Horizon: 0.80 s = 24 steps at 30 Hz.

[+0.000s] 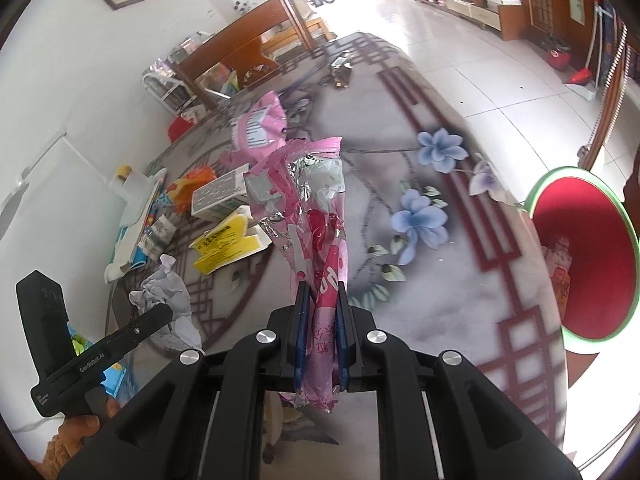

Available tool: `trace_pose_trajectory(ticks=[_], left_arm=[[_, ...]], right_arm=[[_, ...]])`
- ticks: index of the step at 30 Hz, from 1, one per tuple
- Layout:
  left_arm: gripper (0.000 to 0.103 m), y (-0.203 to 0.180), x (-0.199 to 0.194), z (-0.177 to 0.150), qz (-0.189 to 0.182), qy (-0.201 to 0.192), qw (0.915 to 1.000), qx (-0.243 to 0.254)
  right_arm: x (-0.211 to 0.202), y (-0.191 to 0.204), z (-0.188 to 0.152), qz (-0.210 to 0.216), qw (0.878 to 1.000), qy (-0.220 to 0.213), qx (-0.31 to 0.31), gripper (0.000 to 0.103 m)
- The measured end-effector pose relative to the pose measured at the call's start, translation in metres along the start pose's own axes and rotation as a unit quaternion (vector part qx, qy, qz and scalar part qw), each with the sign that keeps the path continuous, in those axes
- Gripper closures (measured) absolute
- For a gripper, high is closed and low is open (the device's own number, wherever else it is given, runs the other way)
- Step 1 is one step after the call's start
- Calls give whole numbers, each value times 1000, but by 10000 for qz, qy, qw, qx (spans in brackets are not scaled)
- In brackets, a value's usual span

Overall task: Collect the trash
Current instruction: 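Carry the crumpled paper in the left tool and pink wrapper in the right toward the bin, then open the left tool over the red bin while the right tool releases the pink wrapper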

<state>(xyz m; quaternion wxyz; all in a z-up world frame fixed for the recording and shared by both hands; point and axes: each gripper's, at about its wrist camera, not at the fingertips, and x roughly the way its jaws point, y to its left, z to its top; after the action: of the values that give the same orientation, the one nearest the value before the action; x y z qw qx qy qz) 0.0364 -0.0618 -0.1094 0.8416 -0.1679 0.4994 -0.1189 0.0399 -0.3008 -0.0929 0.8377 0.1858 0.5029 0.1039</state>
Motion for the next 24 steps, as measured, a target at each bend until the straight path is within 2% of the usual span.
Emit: trace_pose_trajectory(ticks=[14,24], left_arm=[[56,-47,24,0,-183,198,9991,314],[56,-90,48,1,-313,374,9972,574]], right_arm=[[-17,-38,3,-63,9996,-77,255,93],[-34,-81,5,-164,9981,-171,565,93]])
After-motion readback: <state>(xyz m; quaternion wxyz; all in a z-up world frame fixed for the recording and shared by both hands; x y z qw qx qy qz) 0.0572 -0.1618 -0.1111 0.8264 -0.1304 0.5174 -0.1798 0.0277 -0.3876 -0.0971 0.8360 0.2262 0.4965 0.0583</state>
